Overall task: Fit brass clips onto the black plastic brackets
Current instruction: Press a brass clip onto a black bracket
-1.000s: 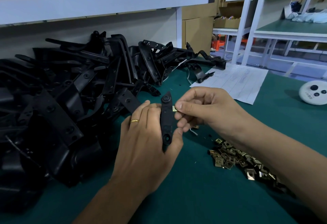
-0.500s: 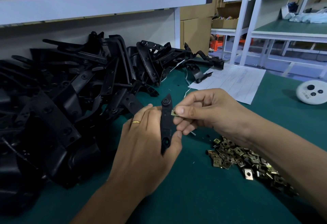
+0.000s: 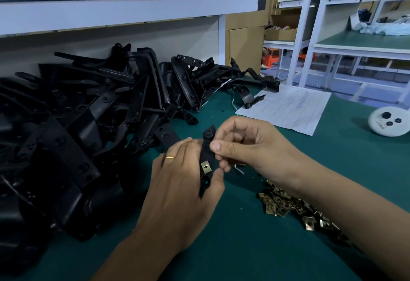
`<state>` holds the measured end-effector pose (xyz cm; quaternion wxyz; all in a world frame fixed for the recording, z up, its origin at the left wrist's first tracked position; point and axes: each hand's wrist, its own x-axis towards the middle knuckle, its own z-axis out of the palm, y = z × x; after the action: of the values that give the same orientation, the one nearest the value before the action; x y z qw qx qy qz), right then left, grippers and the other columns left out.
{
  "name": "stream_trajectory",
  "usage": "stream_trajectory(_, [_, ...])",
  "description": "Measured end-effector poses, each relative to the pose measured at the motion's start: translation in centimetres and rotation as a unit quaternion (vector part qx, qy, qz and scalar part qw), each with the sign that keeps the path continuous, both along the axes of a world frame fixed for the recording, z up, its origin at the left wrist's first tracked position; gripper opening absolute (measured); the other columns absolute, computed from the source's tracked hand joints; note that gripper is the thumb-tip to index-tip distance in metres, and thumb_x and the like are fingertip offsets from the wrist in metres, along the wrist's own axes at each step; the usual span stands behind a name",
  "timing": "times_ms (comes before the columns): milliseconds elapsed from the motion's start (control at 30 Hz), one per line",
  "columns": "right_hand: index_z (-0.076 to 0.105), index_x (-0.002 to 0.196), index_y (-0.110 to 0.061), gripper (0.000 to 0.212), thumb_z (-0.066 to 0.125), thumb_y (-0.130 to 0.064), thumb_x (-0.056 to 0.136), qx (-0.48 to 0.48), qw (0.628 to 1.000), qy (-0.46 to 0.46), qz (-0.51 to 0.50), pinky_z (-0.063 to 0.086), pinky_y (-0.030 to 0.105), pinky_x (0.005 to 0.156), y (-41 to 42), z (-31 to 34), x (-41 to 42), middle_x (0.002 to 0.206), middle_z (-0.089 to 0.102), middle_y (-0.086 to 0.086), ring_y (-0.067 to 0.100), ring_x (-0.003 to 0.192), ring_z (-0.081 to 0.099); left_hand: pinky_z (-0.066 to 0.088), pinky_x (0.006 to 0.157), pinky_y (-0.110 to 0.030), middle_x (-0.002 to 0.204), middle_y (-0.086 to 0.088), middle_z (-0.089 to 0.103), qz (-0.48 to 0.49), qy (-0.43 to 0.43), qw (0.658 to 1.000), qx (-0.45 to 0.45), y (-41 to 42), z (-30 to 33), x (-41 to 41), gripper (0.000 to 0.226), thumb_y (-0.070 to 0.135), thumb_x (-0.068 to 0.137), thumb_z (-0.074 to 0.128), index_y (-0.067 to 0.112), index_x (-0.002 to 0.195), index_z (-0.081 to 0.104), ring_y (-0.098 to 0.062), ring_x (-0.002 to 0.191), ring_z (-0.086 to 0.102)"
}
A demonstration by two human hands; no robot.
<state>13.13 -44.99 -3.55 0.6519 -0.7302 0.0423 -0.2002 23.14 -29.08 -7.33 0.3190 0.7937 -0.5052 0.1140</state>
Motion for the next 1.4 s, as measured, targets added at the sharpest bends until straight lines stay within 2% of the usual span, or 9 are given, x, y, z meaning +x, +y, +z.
stream_trajectory(133, [0.065,0.097,0.001,0.024,0.081,-0.013,0.088,-0.084,0.996,0.021,-0.028,0.052,0.022,0.062,0.3,-0.1,0.0,0.076,0.066,0.01,0.017,0.066,0.062,0.036,0.111,-0.039,0.13,0.009,0.057,0.027,0.003,1.0,0.009,-0.1,-0.2,0.2,0.048,0.056,0.091,0.037,0.023,0.124,0.051,-0.01,0.135,0.043])
stream_trajectory(267, [0.059,0.092,-0.017,0.045,0.094,-0.036,0.071,-0.161,0.982,0.074,-0.062,0.054,0.041,0.07,1.0,-0.5,0.0,0.078,0.072,0.001,0.017,0.071,0.061,0.032,0.116,-0.04,0.135,0.01,0.056,0.031,-0.015,0.998,0.043,0.0,-0.3,0.2,0.053,0.051,0.089,0.033,0.022,0.129,0.052,-0.008,0.141,0.038])
stream_trajectory(500, [0.055,0.099,0.0,0.032,0.083,-0.004,0.084,-0.054,0.994,0.094,-0.026,0.052,0.039,0.065,0.3,-0.4,0.1,0.074,0.067,0.011,0.027,0.066,0.057,0.033,0.114,-0.041,0.13,0.011,0.059,0.049,-0.044,0.994,0.087,-0.3,-0.1,0.1,0.058,0.058,0.088,0.032,0.022,0.128,0.053,-0.011,0.143,0.04])
stream_trajectory(567, [0.057,0.103,0.002,0.026,0.078,-0.002,0.088,-0.036,0.994,0.094,-0.032,0.055,0.033,0.063,0.0,-0.3,0.0,0.075,0.068,0.018,0.031,0.066,0.06,0.036,0.111,-0.041,0.128,0.009,0.061,0.052,-0.034,0.995,0.073,-0.3,-0.1,0.1,0.055,0.058,0.087,0.035,0.022,0.124,0.055,-0.012,0.14,0.044])
stream_trajectory(700, [0.072,0.1,-0.005,0.012,0.078,-0.006,0.09,-0.035,0.995,0.07,-0.069,0.056,0.027,0.064,-1.1,-0.1,-0.4,0.076,0.073,0.015,0.024,0.065,0.067,0.033,0.108,-0.038,0.132,0.009,0.06,0.056,-0.024,0.997,0.054,-0.3,-0.3,0.3,0.056,0.058,0.088,0.037,0.022,0.128,0.055,-0.01,0.138,0.041])
stream_trajectory(900, [0.074,0.096,0.002,0.009,0.073,0.007,0.088,0.107,0.992,0.045,-0.05,0.064,0.03,0.07,-0.7,-0.3,-0.1,0.09,0.076,0.026,0.027,0.08,0.078,0.031,0.111,-0.035,0.132,0.013,0.055,0.049,-0.022,0.998,0.043,-0.3,-0.4,0.5,0.055,0.061,0.089,0.035,0.027,0.129,0.051,-0.008,0.139,0.04])
stream_trajectory(1100, [0.065,0.105,0.006,0.012,0.069,0.001,0.095,0.147,0.987,0.054,-0.024,0.064,0.032,0.072,-0.3,-0.2,-0.1,0.096,0.076,0.03,0.031,0.087,0.079,0.031,0.11,-0.035,0.13,0.014,0.054,0.048,-0.019,0.998,0.025,-0.4,-0.6,0.6,0.048,0.059,0.089,0.039,0.029,0.126,0.049,-0.01,0.14,0.04])
stream_trajectory(1267, [0.068,0.098,0.0,0.016,0.071,-0.016,0.097,0.113,0.989,0.084,-0.037,0.065,0.037,0.071,-0.1,-0.3,-0.1,0.093,0.078,0.024,0.029,0.079,0.078,0.031,0.113,-0.038,0.125,0.018,0.054,0.044,-0.015,0.999,0.019,-0.3,-0.5,0.6,0.041,0.058,0.091,0.039,0.032,0.121,0.05,-0.008,0.141,0.039])
stream_trajectory(1400, [0.069,0.102,0.004,0.021,0.063,-0.016,0.102,0.123,0.987,0.095,-0.027,0.063,0.031,0.067,0.2,-0.6,0.1,0.093,0.078,0.021,0.024,0.074,0.077,0.03,0.115,-0.039,0.129,0.014,0.055,0.045,-0.025,0.998,0.025,-0.3,-0.4,0.6,0.049,0.059,0.091,0.036,0.027,0.126,0.049,-0.01,0.143,0.037])
